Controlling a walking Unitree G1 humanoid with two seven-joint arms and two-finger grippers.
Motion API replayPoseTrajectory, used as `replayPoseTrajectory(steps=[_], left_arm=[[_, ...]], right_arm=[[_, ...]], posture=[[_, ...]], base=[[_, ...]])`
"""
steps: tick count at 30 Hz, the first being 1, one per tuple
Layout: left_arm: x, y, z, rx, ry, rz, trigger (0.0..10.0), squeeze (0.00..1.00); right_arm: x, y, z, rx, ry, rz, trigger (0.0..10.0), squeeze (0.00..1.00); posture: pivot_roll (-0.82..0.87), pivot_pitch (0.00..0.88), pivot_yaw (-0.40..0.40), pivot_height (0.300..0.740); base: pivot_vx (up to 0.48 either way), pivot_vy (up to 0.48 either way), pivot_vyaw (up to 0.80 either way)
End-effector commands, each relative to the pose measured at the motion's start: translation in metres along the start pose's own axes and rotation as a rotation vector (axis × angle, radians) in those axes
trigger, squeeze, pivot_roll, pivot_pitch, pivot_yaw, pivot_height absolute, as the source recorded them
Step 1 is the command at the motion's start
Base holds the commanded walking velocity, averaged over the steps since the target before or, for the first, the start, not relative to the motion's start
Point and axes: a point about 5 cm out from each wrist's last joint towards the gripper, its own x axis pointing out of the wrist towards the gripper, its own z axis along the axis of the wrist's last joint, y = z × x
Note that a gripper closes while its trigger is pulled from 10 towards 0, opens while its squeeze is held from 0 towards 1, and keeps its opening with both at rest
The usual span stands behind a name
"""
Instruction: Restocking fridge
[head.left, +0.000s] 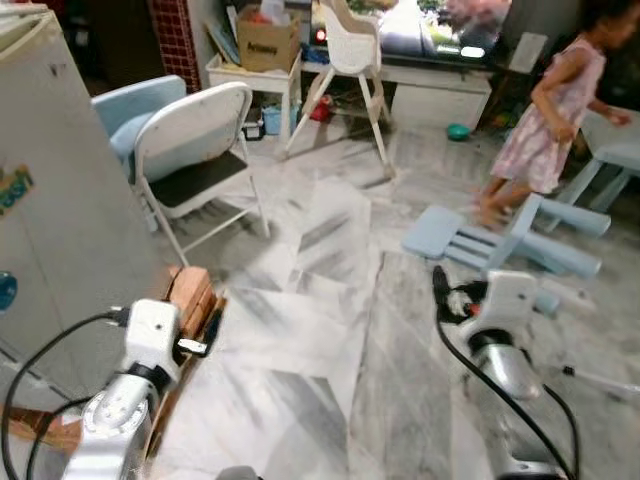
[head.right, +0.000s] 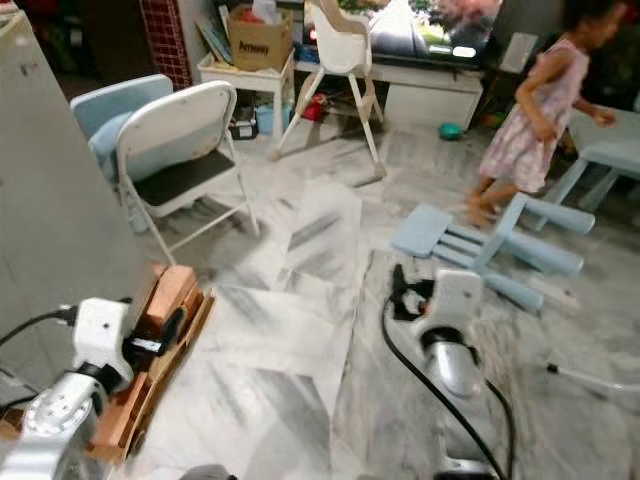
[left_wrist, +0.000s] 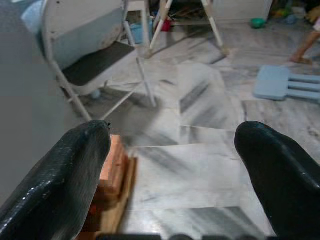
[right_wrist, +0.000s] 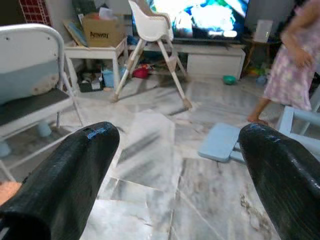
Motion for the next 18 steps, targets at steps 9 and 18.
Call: replayPoseTrajectory(steps=[9,18], left_arm=[[0.0039,-0.0076,0.0039,0.002,-0.014,-0.026,10.0,0.0],[0.0045,-0.0086,0.0035,0.017,-0.011,-0.028,10.0,0.0]], right_arm=[[-0.0004,-0.0121,-0.0009,-0.019,0.007,-0.032,10.0,0.0],[0.0001,-0.0125,-0.0025,-0.024,0.013,-0.028,10.0,0.0]], posture=[[0.05,0.0,-0.022,0.74],[0.05,0.0,-0.025,0.74]], base=[[0.0,0.433,0.0],[0.0,0.43,0.0]])
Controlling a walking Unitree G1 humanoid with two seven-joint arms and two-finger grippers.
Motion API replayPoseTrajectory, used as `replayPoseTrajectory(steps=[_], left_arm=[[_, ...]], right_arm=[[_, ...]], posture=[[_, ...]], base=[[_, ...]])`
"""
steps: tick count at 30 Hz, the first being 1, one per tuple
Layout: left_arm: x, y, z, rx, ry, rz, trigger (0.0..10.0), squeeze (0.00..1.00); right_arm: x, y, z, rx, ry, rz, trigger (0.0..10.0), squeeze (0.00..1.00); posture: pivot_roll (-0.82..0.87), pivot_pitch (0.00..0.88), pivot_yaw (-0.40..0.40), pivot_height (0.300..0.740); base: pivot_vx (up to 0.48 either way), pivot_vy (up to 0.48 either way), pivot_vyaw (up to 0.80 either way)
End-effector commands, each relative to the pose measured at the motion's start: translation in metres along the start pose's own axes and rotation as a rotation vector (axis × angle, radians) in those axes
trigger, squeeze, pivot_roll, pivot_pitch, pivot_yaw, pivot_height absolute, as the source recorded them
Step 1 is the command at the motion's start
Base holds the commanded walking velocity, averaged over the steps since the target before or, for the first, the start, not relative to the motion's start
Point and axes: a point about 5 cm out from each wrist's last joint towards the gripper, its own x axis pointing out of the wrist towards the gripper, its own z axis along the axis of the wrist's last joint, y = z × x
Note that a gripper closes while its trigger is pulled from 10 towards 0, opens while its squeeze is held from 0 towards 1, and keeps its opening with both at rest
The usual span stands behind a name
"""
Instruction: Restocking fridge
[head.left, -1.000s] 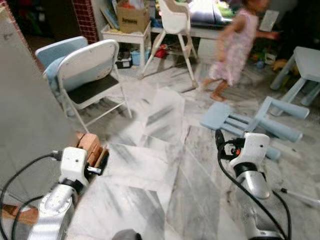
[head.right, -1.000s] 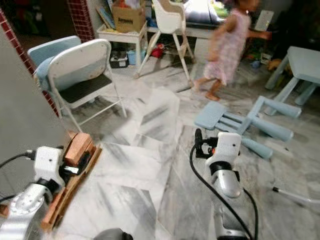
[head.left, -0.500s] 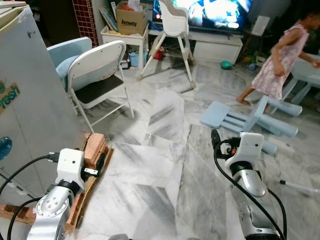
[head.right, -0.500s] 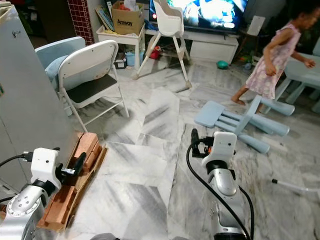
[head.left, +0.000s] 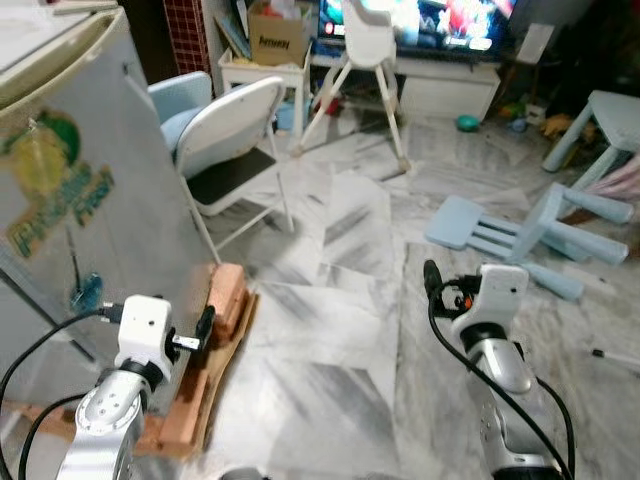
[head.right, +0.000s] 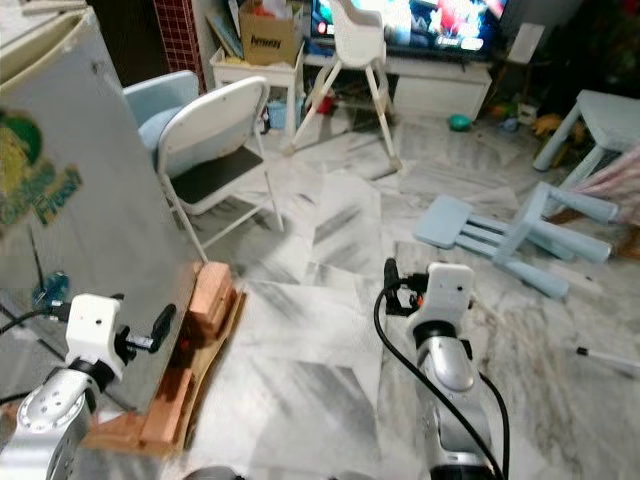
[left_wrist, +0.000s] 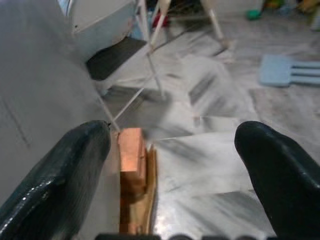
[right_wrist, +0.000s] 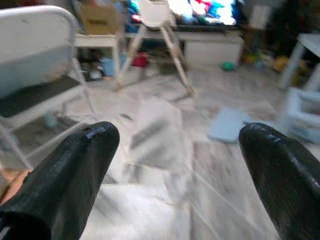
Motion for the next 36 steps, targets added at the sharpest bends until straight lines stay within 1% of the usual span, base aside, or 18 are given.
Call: replayPoseTrajectory(steps=[1,7,12,14,18,20,21,22,23,25,26,27,28,30,32,33,34,36], left_arm=[[-0.002,0.007,0.001,0.023,0.002,0.023,10.0,0.0],[-0.003,0.008,0.0,0.016,0.007,0.025,10.0,0.0],[-0.004,0.008,0.001,0.029,-0.002,0.026,10.0,0.0],[-0.008,0.004,-0.002,0.006,0.004,-0.002,10.0,0.0],[-0.012,0.002,-0.005,-0.007,0.014,-0.014,10.0,0.0],[-0.015,0.002,-0.01,-0.049,0.042,-0.018,10.0,0.0],[-0.015,0.002,-0.01,-0.049,0.042,-0.018,10.0,0.0],[-0.016,0.004,-0.013,-0.072,0.057,0.001,10.0,0.0],[-0.016,0.004,-0.013,-0.072,0.057,0.001,10.0,0.0],[-0.016,0.011,-0.015,-0.118,0.063,0.04,10.0,0.0],[-0.013,0.019,-0.013,-0.186,0.047,0.092,10.0,0.0],[-0.013,0.019,-0.013,-0.186,0.047,0.092,10.0,0.0],[-0.011,0.023,-0.011,-0.197,0.043,0.117,10.0,0.0],[-0.008,0.027,-0.006,-0.21,0.023,0.125,10.0,0.0],[-0.005,0.033,-0.002,-0.186,0.001,0.146,10.0,0.0],[-0.005,0.033,-0.002,-0.186,0.001,0.146,10.0,0.0],[-0.005,0.038,0.0,-0.171,-0.012,0.171,10.0,0.0],[-0.005,0.041,0.002,-0.167,-0.02,0.194,10.0,0.0]], right_arm=[[0.002,0.005,0.006,0.005,-0.025,0.017,10.0,0.0],[0.004,0.005,0.007,0.002,-0.028,0.015,10.0,0.0],[0.003,0.004,0.006,-0.001,-0.024,0.014,10.0,0.0],[0.002,0.004,0.006,-0.003,-0.02,0.014,10.0,0.0],[0.002,0.004,0.005,-0.004,-0.018,0.015,10.0,0.0],[0.002,0.004,0.005,-0.004,-0.015,0.016,10.0,0.0],[0.002,0.004,0.005,-0.004,-0.015,0.016,10.0,0.0],[0.002,0.004,0.004,-0.004,-0.012,0.018,10.0,0.0],[0.002,0.004,0.004,-0.004,-0.012,0.018,10.0,0.0],[0.001,0.004,0.004,-0.004,-0.01,0.021,10.0,0.0],[0.0,0.004,0.004,-0.003,-0.006,0.023,10.0,0.0],[0.0,0.004,0.004,-0.003,-0.006,0.023,10.0,0.0],[0.0,0.004,0.003,-0.004,0.0,0.025,10.0,0.0],[-0.001,0.003,0.002,-0.008,0.008,0.03,10.0,0.0],[-0.001,0.004,0.001,-0.005,0.024,0.038,10.0,0.0],[-0.001,0.004,0.001,-0.005,0.024,0.038,10.0,0.0],[-0.002,0.004,0.0,-0.003,0.031,0.046,10.0,0.0],[-0.004,0.005,-0.001,0.001,0.041,0.056,10.0,0.0]], posture=[[0.05,0.0,-0.025,0.74],[0.05,0.0,-0.025,0.74],[0.05,0.0,-0.027,0.74],[0.05,0.0,-0.027,0.74],[0.06,0.0,-0.028,0.74],[0.06,0.001,-0.031,0.74],[0.06,0.001,-0.031,0.74],[0.06,0.003,-0.033,0.74],[0.06,0.003,-0.033,0.74],[0.06,0.008,-0.038,0.74],[0.06,0.012,-0.045,0.74],[0.06,0.012,-0.045,0.74],[0.06,0.014,-0.046,0.74],[0.06,0.02,-0.055,0.74],[0.06,0.023,-0.058,0.74],[0.06,0.023,-0.058,0.74],[0.05,0.026,-0.059,0.74],[0.05,0.027,-0.06,0.74]], base=[[0.0,0.431,0.0],[0.0,0.429,0.0],[0.0,0.0,0.0],[0.0,0.0,0.0],[0.0,0.0,0.0],[0.0,0.0,0.0],[0.0,0.0,0.0],[0.0,0.0,0.0],[0.0,0.0,0.0],[0.0,0.0,0.0],[0.0,0.0,0.0],[0.0,0.0,0.0],[0.0,0.0,0.0],[0.0,0.0,0.0],[0.0,0.0,0.0],[0.0,0.0,0.0],[0.0,0.0,-0.5],[0.0,0.0,-0.5]])
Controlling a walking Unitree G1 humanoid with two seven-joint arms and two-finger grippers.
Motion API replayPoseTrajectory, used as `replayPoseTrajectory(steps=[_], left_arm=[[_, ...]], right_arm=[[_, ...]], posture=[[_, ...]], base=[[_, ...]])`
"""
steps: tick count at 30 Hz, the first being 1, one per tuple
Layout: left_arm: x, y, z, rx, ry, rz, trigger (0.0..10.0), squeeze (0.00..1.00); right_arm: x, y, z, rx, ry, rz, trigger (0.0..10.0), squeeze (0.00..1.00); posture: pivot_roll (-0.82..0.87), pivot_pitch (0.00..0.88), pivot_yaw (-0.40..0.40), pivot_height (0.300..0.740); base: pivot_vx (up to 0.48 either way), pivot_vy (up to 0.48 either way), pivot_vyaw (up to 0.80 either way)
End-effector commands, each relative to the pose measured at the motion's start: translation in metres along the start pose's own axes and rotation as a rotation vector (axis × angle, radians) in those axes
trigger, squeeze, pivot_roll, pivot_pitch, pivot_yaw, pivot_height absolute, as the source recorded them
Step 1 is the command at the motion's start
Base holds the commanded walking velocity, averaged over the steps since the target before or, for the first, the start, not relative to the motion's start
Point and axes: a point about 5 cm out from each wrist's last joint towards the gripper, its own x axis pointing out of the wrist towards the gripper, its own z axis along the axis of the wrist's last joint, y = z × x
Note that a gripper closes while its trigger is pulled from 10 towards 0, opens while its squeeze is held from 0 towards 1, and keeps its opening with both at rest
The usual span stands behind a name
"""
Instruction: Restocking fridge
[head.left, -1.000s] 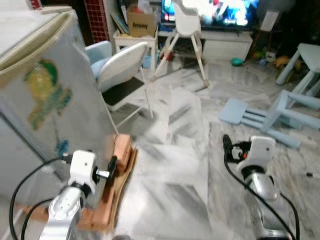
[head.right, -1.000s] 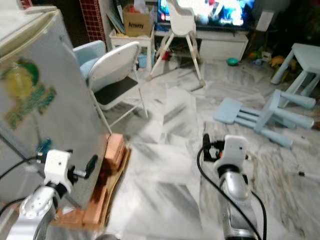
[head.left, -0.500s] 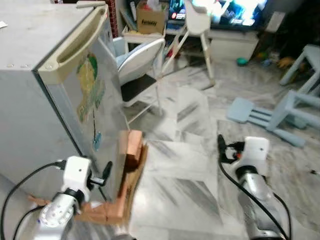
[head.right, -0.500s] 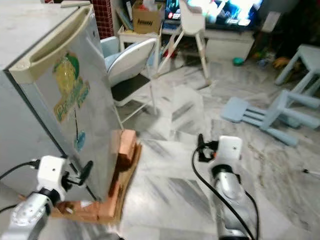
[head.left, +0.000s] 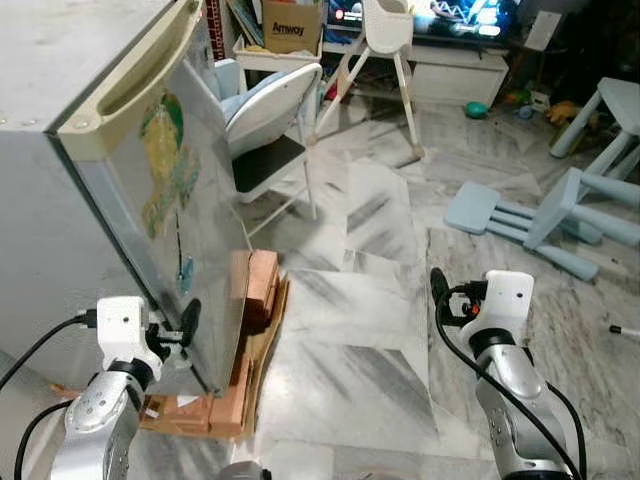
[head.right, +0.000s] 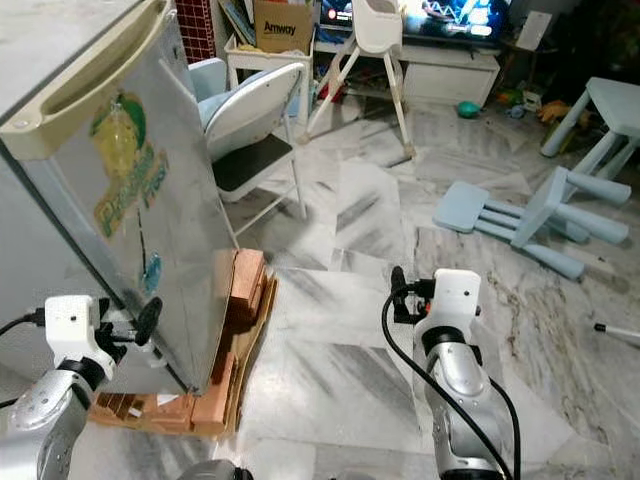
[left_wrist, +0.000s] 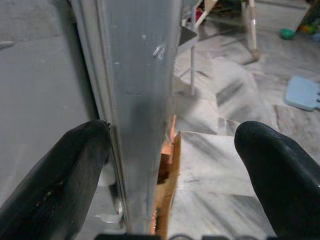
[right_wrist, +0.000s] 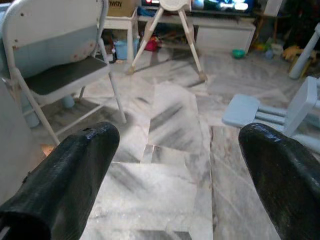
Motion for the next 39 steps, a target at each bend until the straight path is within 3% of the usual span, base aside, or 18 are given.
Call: replayPoseTrajectory(steps=[1,4,7,14,33,39], left_arm=[[0.002,0.005,0.005,0.016,-0.018,0.026,10.0,0.0],[0.0,0.006,0.006,0.025,-0.024,0.032,10.0,0.0],[-0.017,-0.006,-0.005,0.05,0.014,-0.021,10.0,0.0],[-0.021,-0.01,-0.009,0.052,0.031,-0.03,10.0,0.0],[-0.02,-0.014,-0.008,0.07,0.041,-0.059,10.0,0.0],[-0.021,-0.014,-0.008,0.073,0.042,-0.062,10.0,0.0]], right_arm=[[-0.002,-0.002,0.001,0.0,0.005,0.006,10.0,0.0],[-0.005,-0.001,0.0,0.005,0.018,0.017,10.0,0.0],[-0.017,-0.001,-0.015,0.017,0.094,0.063,10.0,0.0],[-0.019,0.003,-0.018,0.015,0.114,0.084,10.0,0.0],[-0.016,0.004,-0.018,0.012,0.126,0.089,10.0,0.0],[-0.016,0.005,-0.019,0.013,0.127,0.088,10.0,0.0]], posture=[[0.05,0.027,-0.06,0.74],[0.05,0.028,-0.06,0.74],[0.06,0.036,-0.052,0.74],[0.06,0.039,-0.053,0.74],[0.06,0.033,-0.045,0.74],[0.06,0.032,-0.044,0.74]], base=[[0.0,0.0,-0.5],[0.0,0.0,-0.17],[0.0,0.0,0.0],[0.0,0.072,0.0],[0.0,0.311,0.0],[0.0,0.0,0.0]])
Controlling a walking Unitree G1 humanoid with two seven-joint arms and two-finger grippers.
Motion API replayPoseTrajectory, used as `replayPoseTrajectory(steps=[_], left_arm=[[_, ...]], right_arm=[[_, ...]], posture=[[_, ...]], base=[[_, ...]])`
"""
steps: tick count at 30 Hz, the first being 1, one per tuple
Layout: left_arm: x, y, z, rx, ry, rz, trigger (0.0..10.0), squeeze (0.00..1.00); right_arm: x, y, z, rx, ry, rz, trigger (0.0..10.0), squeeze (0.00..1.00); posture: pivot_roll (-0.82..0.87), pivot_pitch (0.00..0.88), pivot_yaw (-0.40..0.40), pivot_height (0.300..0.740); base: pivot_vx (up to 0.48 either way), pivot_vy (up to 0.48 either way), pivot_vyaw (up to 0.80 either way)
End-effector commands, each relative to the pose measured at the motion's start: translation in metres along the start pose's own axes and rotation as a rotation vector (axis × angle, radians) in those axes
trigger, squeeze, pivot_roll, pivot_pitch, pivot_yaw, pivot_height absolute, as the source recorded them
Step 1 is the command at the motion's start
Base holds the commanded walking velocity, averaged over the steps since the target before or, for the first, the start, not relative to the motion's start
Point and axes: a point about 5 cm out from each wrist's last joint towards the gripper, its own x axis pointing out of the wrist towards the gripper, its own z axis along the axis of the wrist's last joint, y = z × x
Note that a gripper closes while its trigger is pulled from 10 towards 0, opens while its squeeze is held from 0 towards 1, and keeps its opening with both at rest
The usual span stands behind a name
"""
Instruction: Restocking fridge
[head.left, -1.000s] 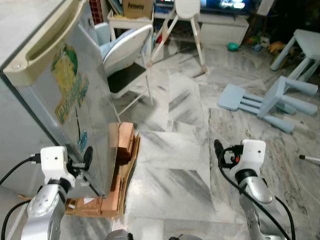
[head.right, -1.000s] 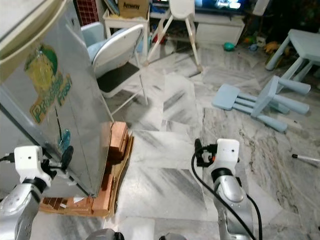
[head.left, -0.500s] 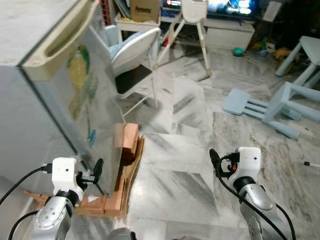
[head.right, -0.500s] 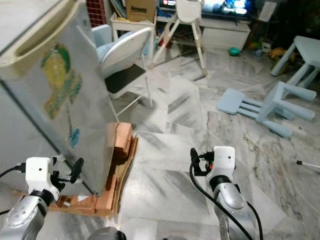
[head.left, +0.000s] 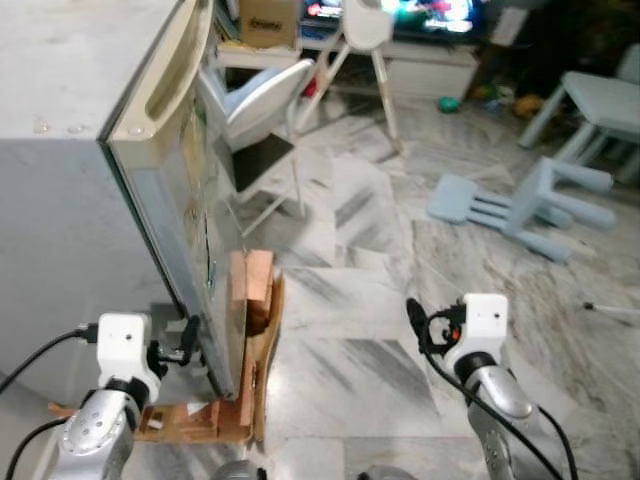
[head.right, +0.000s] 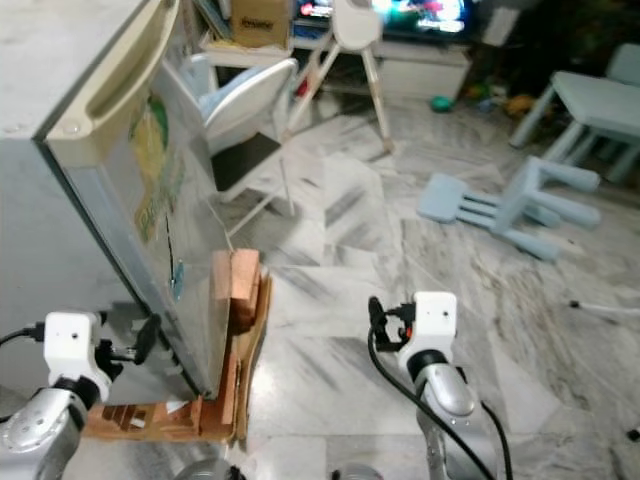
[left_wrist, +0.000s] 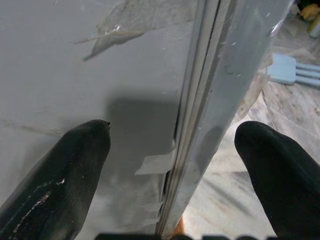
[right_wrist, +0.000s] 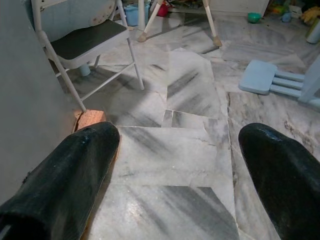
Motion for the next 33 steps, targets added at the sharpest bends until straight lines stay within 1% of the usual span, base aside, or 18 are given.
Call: replayPoseTrajectory(steps=[1,3,6,9,14,16,19,28,30,33], left_arm=[[0.0,-0.005,0.0,0.011,0.0,-0.019,10.0,0.0],[0.0,-0.005,0.002,0.025,-0.005,-0.024,10.0,0.0],[0.0,-0.006,0.003,0.01,-0.014,-0.033,10.0,0.0],[0.0,-0.011,0.003,0.028,-0.02,-0.081,10.0,0.0],[-0.001,-0.018,0.004,0.019,-0.028,-0.122,10.0,0.0],[-0.001,-0.018,0.004,0.001,-0.026,-0.119,10.0,0.0],[-0.002,-0.017,0.001,-0.005,-0.007,-0.094,10.0,0.0],[0.0,-0.016,0.003,0.012,-0.024,-0.094,10.0,0.0],[0.001,-0.017,0.004,0.043,-0.027,-0.109,10.0,0.0],[0.003,-0.021,0.005,0.042,-0.034,-0.124,10.0,0.0]], right_arm=[[0.0,-0.006,0.003,-0.009,-0.005,-0.024,10.0,0.0],[0.001,-0.005,0.003,-0.008,-0.006,-0.025,10.0,0.0],[0.001,-0.005,0.003,-0.008,-0.007,-0.025,10.0,0.0],[0.001,-0.005,0.003,-0.007,-0.007,-0.025,10.0,0.0],[0.002,-0.005,0.002,-0.007,-0.001,-0.02,10.0,0.0],[0.002,-0.005,0.002,-0.008,0.002,-0.017,10.0,0.0],[0.002,-0.005,0.002,-0.009,0.007,-0.017,10.0,0.0],[0.002,-0.005,0.001,-0.012,0.012,-0.015,10.0,0.0],[0.002,-0.005,0.001,-0.012,0.011,-0.016,10.0,0.0],[0.002,-0.005,0.001,-0.013,0.012,-0.016,10.0,0.0]], posture=[[0.06,0.032,-0.043,0.74],[0.06,0.032,-0.043,0.74],[0.06,0.033,-0.043,0.74],[0.06,0.034,-0.043,0.74],[0.06,0.034,-0.047,0.74],[0.06,0.035,-0.047,0.74],[0.06,0.037,-0.05,0.74],[0.06,0.039,-0.049,0.74],[0.06,0.039,-0.049,0.74],[0.06,0.04,-0.048,0.74]], base=[[0.0,0.0,0.0],[0.0,0.0,0.0],[0.0,0.0,0.0],[0.0,0.0,0.0],[0.0,0.0,0.0],[0.0,0.0,0.0],[0.0,0.0,0.0],[0.0,0.0,0.0],[0.0,0.0,0.0],[0.0,0.0,0.0]])
